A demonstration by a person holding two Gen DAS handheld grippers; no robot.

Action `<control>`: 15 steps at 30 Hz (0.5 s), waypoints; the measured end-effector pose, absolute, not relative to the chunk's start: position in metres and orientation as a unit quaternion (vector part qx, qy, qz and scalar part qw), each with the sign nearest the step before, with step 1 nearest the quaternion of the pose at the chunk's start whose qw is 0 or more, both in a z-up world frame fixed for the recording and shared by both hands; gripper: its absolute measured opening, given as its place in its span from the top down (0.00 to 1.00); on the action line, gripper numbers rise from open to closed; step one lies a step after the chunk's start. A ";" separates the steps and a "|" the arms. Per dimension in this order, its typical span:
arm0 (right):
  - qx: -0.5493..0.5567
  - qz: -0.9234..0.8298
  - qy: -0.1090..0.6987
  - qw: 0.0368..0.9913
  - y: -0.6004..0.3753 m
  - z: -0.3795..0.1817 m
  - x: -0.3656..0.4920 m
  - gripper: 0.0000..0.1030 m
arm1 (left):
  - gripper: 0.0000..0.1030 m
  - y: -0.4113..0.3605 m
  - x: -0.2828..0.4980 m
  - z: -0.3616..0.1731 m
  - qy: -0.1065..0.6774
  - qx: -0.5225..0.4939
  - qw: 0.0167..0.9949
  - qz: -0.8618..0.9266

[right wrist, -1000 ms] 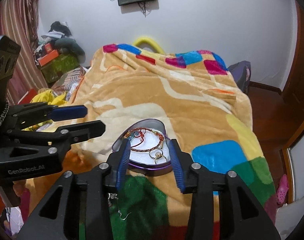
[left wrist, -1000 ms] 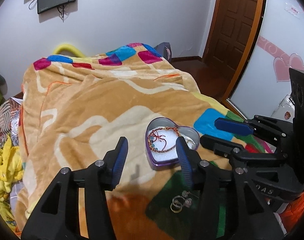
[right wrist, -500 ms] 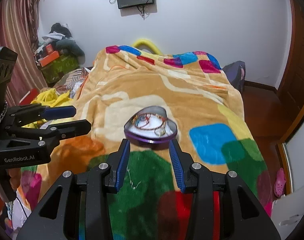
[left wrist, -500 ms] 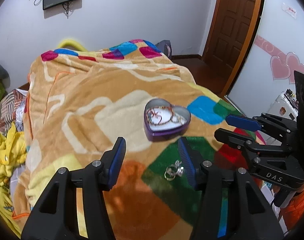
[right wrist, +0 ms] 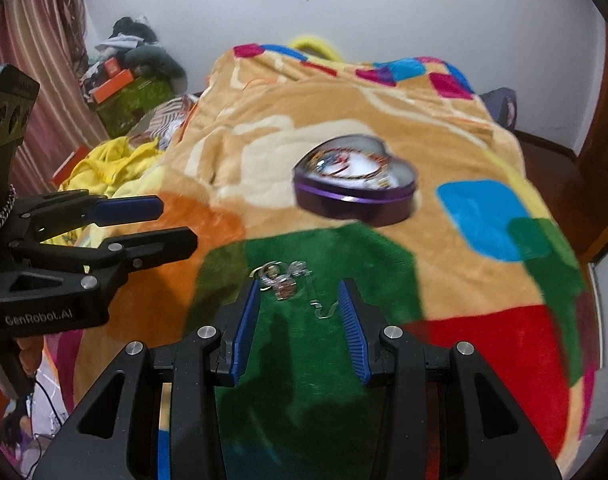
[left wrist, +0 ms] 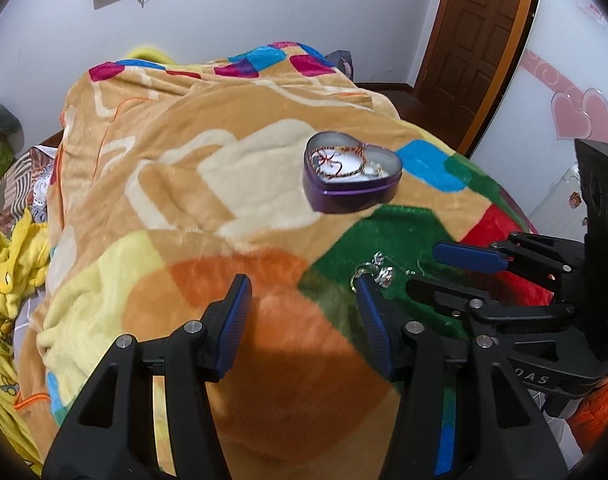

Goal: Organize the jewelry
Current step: 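Move both grippers back toward the remaining jewelry, then grasp the silver ring with the dark stone with the right gripper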

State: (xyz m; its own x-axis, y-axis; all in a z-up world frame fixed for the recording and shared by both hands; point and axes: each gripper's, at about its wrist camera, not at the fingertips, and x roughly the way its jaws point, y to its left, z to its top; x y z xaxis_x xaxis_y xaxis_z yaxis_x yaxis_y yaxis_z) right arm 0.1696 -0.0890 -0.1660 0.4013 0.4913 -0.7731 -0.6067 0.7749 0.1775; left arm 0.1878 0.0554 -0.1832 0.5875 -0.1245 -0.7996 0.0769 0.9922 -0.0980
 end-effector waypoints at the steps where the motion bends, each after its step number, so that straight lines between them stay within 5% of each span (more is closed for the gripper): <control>1: -0.066 0.331 0.438 0.833 -0.088 -0.167 0.169 0.64 | 0.48 0.056 0.187 -0.184 0.451 -0.027 0.890 -0.056; 15: -0.096 0.341 0.452 0.819 -0.069 -0.187 0.174 0.83 | 0.48 0.056 0.189 -0.196 0.457 -0.026 0.886 -0.070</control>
